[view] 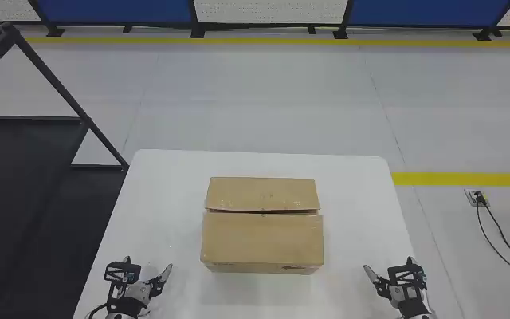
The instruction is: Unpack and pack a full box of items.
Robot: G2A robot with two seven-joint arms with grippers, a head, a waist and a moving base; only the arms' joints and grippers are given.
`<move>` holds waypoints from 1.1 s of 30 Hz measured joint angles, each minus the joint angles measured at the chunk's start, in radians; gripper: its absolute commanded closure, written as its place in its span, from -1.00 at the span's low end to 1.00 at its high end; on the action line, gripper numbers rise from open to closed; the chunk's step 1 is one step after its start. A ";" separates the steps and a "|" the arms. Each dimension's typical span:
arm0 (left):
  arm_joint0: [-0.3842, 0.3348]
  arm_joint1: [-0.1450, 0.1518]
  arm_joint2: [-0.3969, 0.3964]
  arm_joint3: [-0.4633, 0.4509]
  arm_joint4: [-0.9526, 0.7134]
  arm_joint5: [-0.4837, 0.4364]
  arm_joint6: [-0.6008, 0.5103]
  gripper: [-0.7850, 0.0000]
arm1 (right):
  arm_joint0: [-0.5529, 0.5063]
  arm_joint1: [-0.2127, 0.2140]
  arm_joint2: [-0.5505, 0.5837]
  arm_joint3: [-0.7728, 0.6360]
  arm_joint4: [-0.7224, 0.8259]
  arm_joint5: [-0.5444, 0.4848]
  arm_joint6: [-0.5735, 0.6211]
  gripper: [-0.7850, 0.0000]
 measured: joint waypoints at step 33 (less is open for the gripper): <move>0.061 0.009 -0.176 -0.265 -0.192 -0.223 -0.004 -1.00 | 0.084 0.011 0.157 -0.322 0.719 -0.221 0.472 -1.00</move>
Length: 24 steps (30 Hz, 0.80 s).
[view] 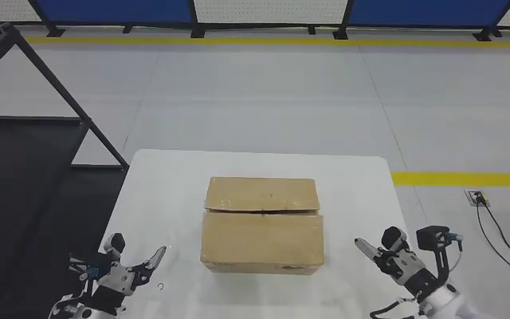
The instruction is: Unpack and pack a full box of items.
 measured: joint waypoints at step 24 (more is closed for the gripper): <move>-0.111 -0.007 0.007 0.024 -0.373 -0.065 -0.166 -1.00 | 0.524 0.009 -0.262 0.544 0.777 -0.171 0.539 -1.00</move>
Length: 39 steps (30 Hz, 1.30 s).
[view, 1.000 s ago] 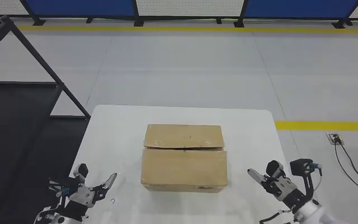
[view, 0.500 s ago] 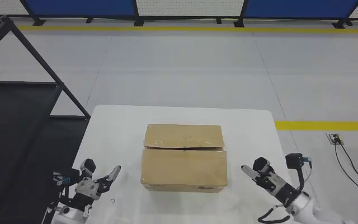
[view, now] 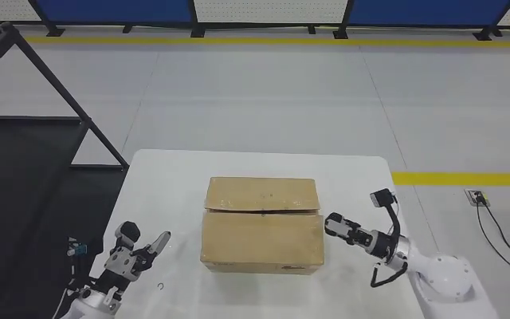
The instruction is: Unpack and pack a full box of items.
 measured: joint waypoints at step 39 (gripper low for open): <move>0.027 0.021 0.111 0.035 0.256 -0.287 -0.121 -1.00 | -0.151 0.072 0.040 -0.147 0.175 0.099 0.170 -1.00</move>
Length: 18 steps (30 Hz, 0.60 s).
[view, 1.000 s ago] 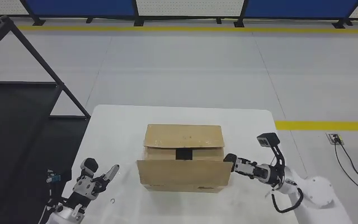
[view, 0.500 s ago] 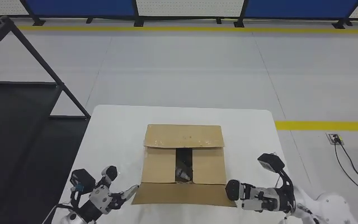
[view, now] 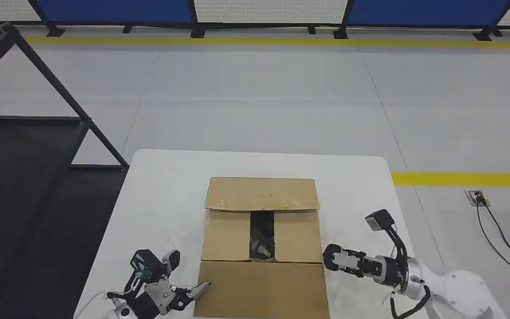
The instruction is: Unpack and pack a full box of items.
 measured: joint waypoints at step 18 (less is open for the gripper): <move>-0.031 -0.002 0.053 0.022 -0.021 0.068 0.042 -1.00 | 0.202 -0.028 -0.169 0.113 0.078 0.400 -0.284 -1.00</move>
